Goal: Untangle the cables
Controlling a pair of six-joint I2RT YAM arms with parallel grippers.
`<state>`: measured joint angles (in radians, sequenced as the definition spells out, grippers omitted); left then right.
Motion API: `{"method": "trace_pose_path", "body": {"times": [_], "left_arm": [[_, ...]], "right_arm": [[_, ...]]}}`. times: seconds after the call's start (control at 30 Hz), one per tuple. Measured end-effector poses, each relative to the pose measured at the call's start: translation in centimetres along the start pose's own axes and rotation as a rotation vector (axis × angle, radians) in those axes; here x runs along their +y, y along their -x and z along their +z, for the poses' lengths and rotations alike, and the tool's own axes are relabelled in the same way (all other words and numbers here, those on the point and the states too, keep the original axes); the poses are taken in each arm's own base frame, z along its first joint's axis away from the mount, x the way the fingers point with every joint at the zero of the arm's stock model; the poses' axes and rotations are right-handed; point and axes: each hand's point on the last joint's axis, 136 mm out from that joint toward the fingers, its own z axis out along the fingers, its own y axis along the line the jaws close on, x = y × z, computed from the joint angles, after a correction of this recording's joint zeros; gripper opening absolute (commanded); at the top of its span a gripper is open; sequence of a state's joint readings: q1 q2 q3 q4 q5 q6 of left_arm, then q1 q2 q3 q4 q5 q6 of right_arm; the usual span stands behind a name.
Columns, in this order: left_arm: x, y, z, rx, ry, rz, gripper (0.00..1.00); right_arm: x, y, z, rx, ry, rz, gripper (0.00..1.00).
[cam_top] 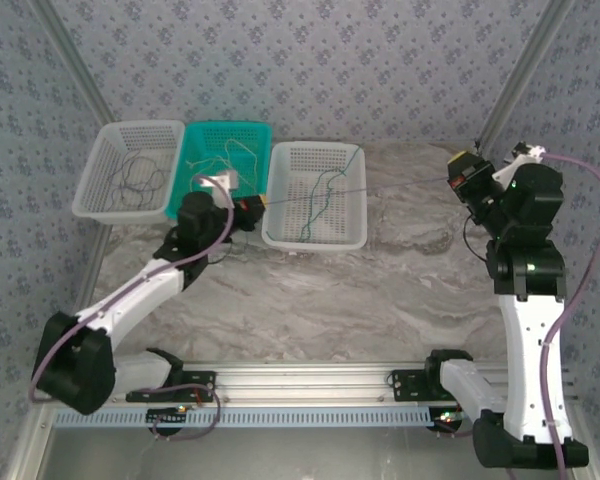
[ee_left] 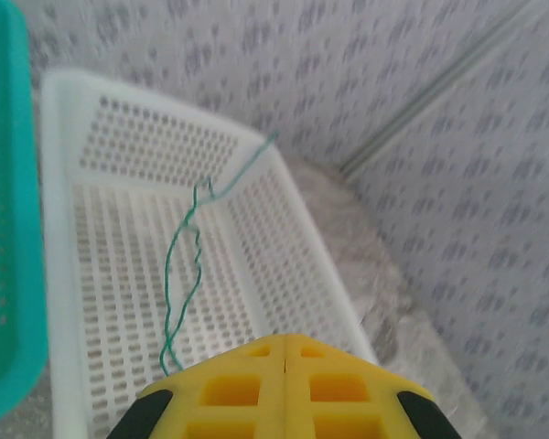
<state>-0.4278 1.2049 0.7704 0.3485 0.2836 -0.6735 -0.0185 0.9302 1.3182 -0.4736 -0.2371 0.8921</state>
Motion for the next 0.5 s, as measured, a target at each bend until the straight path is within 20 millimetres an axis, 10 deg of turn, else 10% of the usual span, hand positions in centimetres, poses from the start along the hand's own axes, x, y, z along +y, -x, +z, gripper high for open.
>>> {"method": "trace_pose_path", "body": {"times": [0.2,0.37,0.5], "left_arm": [[-3.4,8.4,-3.3,-0.109,0.009,-0.011,0.0],[-8.6,20.6,-9.0,-0.338,0.013,0.077,0.0],[-11.2,28.8,-13.8,-0.518,0.052,0.156,0.0]], "right_arm": [[2.6,-6.8,5.0,0.195,0.085,-0.067,0.09],[5.8,-15.2,8.3,0.395,0.192,-0.166,0.64],[6.4,-19.7,9.7,0.49,0.217,-0.224,0.77]]}}
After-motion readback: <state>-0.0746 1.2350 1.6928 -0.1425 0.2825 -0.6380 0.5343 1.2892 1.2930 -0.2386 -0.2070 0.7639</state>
